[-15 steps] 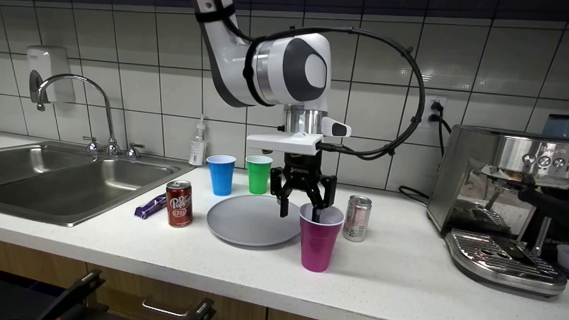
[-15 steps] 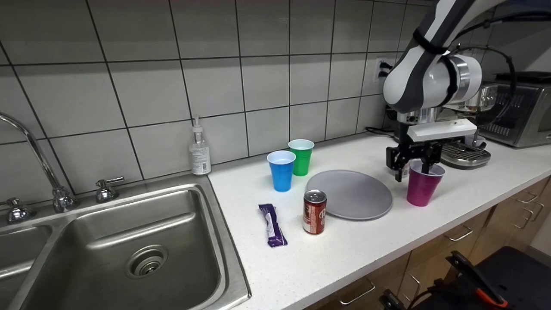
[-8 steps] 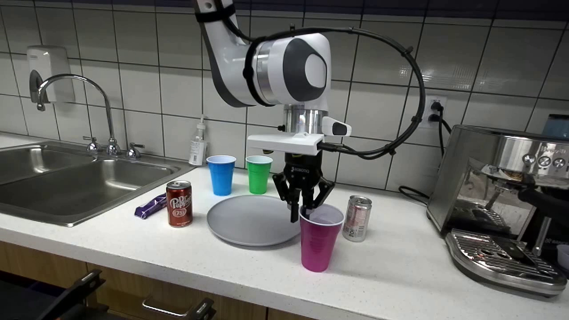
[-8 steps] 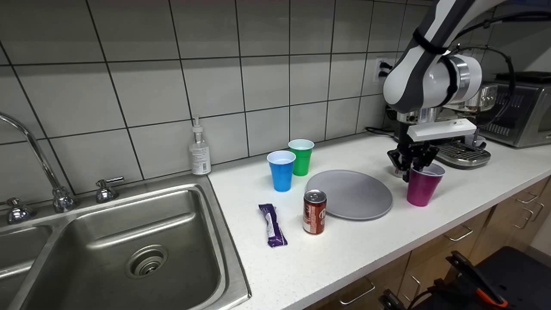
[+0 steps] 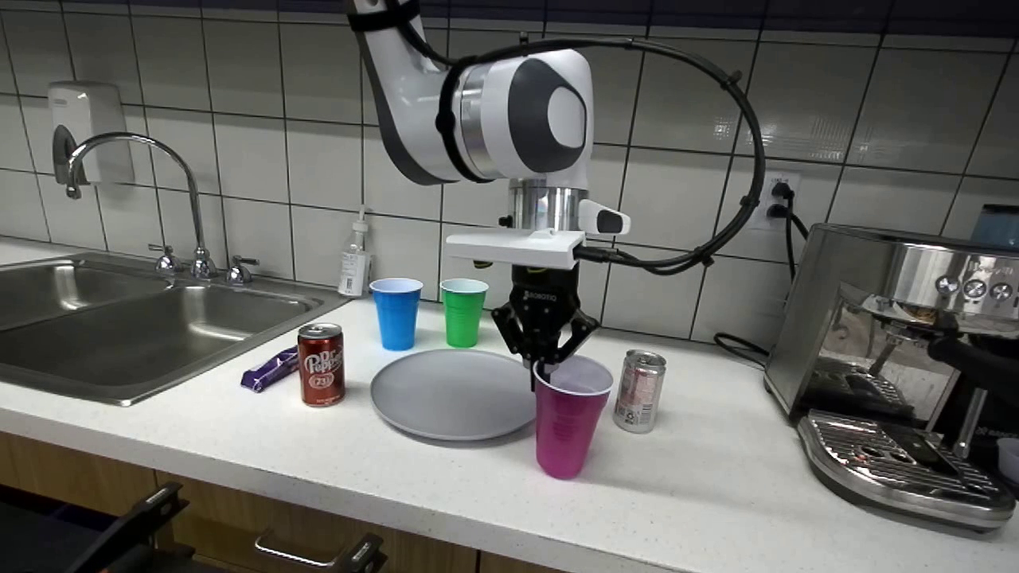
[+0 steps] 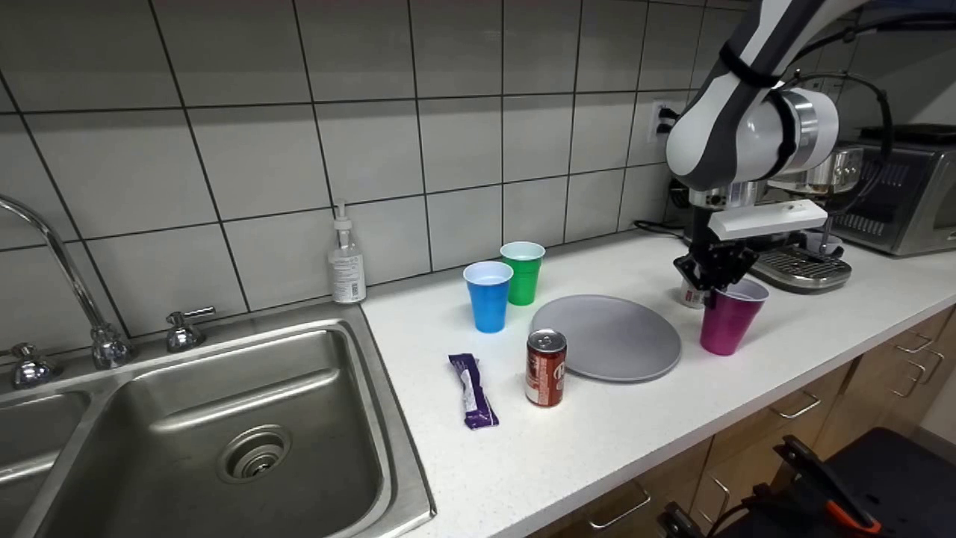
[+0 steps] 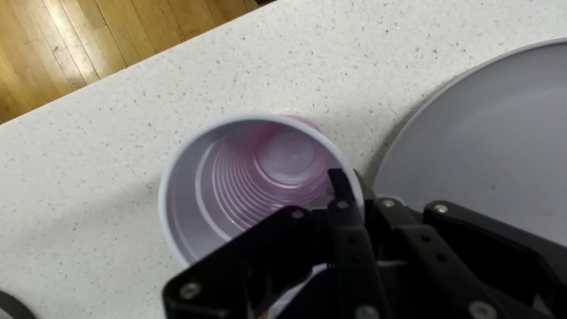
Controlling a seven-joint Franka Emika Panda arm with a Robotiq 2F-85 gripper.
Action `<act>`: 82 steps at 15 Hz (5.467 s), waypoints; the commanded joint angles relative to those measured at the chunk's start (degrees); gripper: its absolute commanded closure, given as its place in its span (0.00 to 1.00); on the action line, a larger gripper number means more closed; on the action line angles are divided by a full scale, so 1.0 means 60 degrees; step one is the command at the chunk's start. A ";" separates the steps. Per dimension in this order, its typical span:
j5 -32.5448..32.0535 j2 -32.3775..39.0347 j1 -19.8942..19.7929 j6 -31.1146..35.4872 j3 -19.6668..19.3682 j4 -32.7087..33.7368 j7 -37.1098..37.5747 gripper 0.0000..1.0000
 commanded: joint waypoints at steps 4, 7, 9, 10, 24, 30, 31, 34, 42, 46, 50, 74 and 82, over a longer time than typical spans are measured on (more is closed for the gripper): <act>-0.0410 -0.0810 -0.0099 -0.0219 0.0422 -0.0026 -0.0379 0.99; -0.0290 -0.0820 -0.0002 -0.0202 0.0704 0.0018 -0.0399 0.99; -0.0269 -0.0790 0.0081 -0.0179 0.0893 0.0044 -0.0339 0.99; -0.0294 -0.0754 0.0133 -0.0126 0.0986 0.0059 -0.0267 0.99; -0.0593 0.0212 0.0760 -0.0100 0.1486 0.0536 0.0293 0.99; -0.0679 0.0338 0.0866 -0.0251 0.1443 0.0697 0.0362 0.58; -0.0644 0.0286 0.0861 -0.0329 0.1458 0.0704 0.0337 0.49; -0.0571 0.0082 0.0845 -0.0385 0.1489 0.0678 0.0210 0.28; -0.0315 -0.0268 0.0808 -0.0513 0.1639 0.0862 0.0066 0.00; -0.0221 -0.0122 0.0839 -0.0391 0.1645 0.1194 0.0501 0.00; 0.0147 0.0023 0.0869 -0.0367 0.1679 0.1566 0.1114 0.00; 0.2878 0.2677 0.1395 0.0215 0.1763 0.4393 0.4663 0.00; 0.2997 0.2916 0.1511 0.0271 0.1684 0.4793 0.4974 0.00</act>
